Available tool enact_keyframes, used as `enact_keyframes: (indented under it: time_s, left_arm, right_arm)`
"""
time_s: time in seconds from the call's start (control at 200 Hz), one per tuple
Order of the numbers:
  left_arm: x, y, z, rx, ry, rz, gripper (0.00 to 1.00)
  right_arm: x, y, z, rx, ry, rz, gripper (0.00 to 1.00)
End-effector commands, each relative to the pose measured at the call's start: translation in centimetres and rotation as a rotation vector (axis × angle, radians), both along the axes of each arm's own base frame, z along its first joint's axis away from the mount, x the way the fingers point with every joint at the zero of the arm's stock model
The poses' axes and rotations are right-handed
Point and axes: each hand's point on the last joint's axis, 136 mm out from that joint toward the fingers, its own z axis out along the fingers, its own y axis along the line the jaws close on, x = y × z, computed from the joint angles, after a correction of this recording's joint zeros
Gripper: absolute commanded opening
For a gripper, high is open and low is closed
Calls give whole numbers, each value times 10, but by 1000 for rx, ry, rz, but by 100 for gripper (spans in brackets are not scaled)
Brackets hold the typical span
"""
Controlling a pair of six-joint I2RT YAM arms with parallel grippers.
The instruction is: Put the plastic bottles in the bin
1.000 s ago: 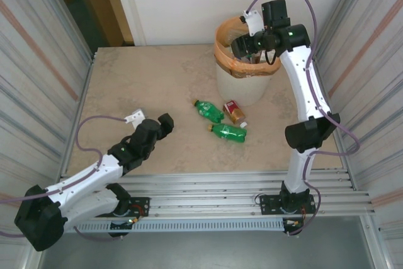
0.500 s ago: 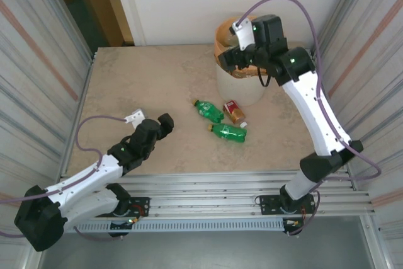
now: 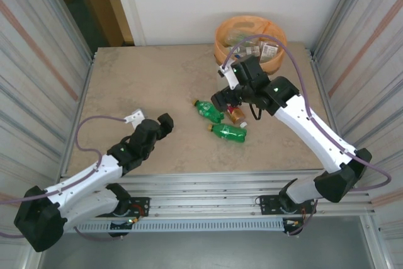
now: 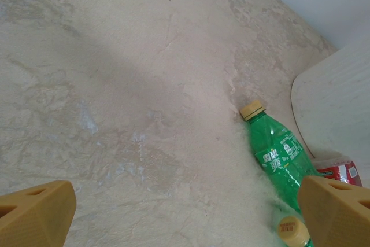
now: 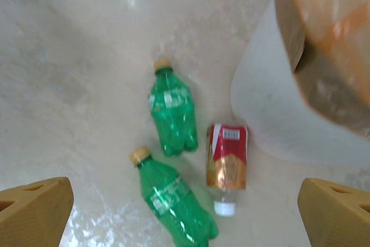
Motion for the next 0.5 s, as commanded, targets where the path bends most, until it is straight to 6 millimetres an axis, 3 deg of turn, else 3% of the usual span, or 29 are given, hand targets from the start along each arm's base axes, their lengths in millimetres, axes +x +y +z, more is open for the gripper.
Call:
enact_keyframes:
  time_s: [0.0,0.25,0.496]
  left_arm:
    - [6,-2,7,8,-2,3,99]
    - [11,-7,5,13,8,2,99]
    - [12,-6,4,23,17,6,99]
  right_arm:
    - [-17,-17,-27,-84,88,-47,98]
    - [-28,-20,-89,-180,257,-59,98]
    - [-28,-20,-132,-261,354,-45,98]
